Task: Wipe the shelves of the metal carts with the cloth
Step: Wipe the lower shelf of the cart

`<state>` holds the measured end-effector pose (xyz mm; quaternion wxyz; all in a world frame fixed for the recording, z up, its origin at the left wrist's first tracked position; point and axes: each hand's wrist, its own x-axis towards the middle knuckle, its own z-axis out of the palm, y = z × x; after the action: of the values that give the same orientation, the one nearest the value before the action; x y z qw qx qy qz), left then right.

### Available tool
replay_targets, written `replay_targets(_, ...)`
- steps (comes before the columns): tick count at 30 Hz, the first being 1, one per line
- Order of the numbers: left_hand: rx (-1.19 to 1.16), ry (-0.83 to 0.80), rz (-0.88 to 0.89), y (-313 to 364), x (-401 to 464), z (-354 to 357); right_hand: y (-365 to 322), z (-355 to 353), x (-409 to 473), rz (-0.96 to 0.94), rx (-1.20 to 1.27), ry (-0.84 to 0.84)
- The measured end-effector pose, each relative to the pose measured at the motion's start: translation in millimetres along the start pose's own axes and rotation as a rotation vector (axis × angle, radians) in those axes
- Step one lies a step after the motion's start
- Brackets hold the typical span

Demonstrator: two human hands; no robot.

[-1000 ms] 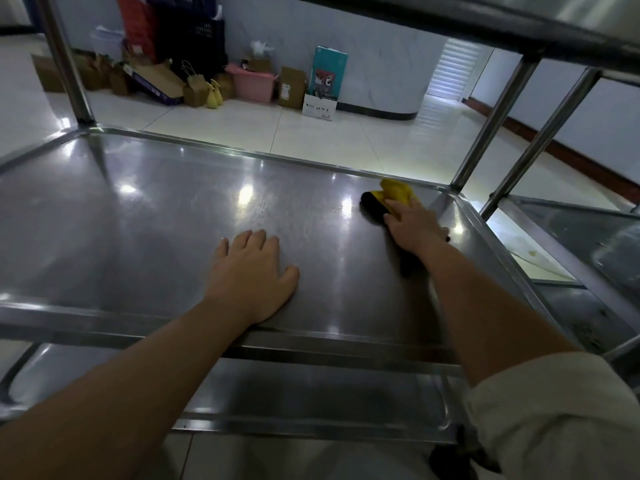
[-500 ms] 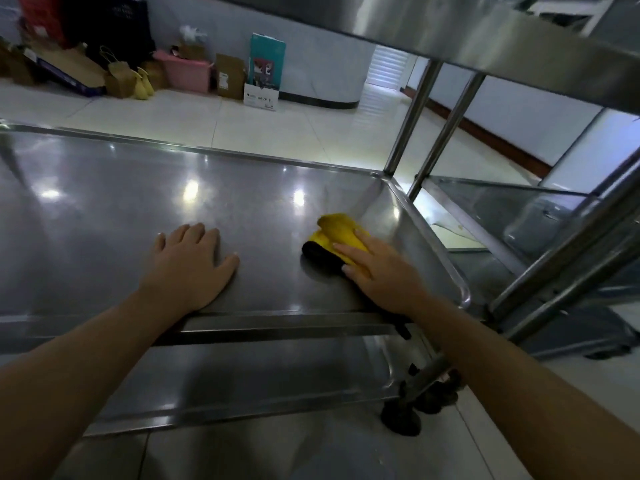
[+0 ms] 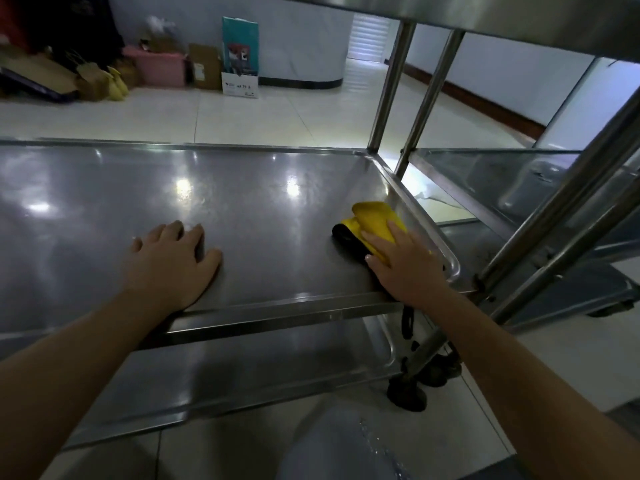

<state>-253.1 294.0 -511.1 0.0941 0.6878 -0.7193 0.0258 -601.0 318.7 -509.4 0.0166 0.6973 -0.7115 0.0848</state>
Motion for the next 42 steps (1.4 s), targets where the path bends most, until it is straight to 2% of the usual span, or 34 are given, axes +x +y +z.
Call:
replay_targets(3, 0.011, -0.013, 0.011, -1.1, 3.0, 1.8, -29.3, -4.5, -19.6, -0.042, -0.011, -0.053)
replay_targets(9, -0.003, -0.003, 0.022, -5.1, 5.4, 2.7, -116.0, 16.3, -14.7, -0.195, 0.021, 0.09)
replay_targets(12, -0.011, -0.036, 0.061, -9.5, 10.2, -2.2, -118.2, 14.5, -0.4, -0.194, 0.056, 0.084)
replay_targets(15, -0.017, -0.075, 0.195, -29.1, 7.7, -8.1, -111.0, 16.6, 4.7, -0.192, 0.074, 0.073)
replay_targets(20, -0.132, -0.025, 0.332, -82.7, -29.5, -17.9, -105.3, 12.2, 20.9, -0.117, 0.067, -0.006)
replay_targets(23, -0.142, -0.054, 0.292, -104.8, -47.3, -15.9, -105.3, 9.8, 29.5, -0.098, 0.074, -0.025)
replay_targets(28, -0.053, 0.003, 0.249, -102.0, -49.7, -12.1, -131.4, 18.1, 22.4, -0.068, 0.039, 0.0)
replay_targets(31, -0.074, 0.009, 0.256, -102.1, -43.2, -11.1, -172.5, 22.8, 9.5, -0.227, 0.059, 0.071)
replay_targets(35, -0.079, 0.032, 0.233, -101.3, -37.6, -11.3, -217.6, 16.9, 2.2, -0.35, 0.043, 0.039)
replay_targets(39, -0.092, 0.084, 0.242, -98.4, -44.8, -15.4, -212.8, 2.3, -9.1, -0.425, 0.014, 0.038)
replay_targets(42, -0.116, 0.133, 0.272, -103.6, -61.3, -18.0, -194.9, -6.2, -35.4, -0.564, 0.0, 0.036)
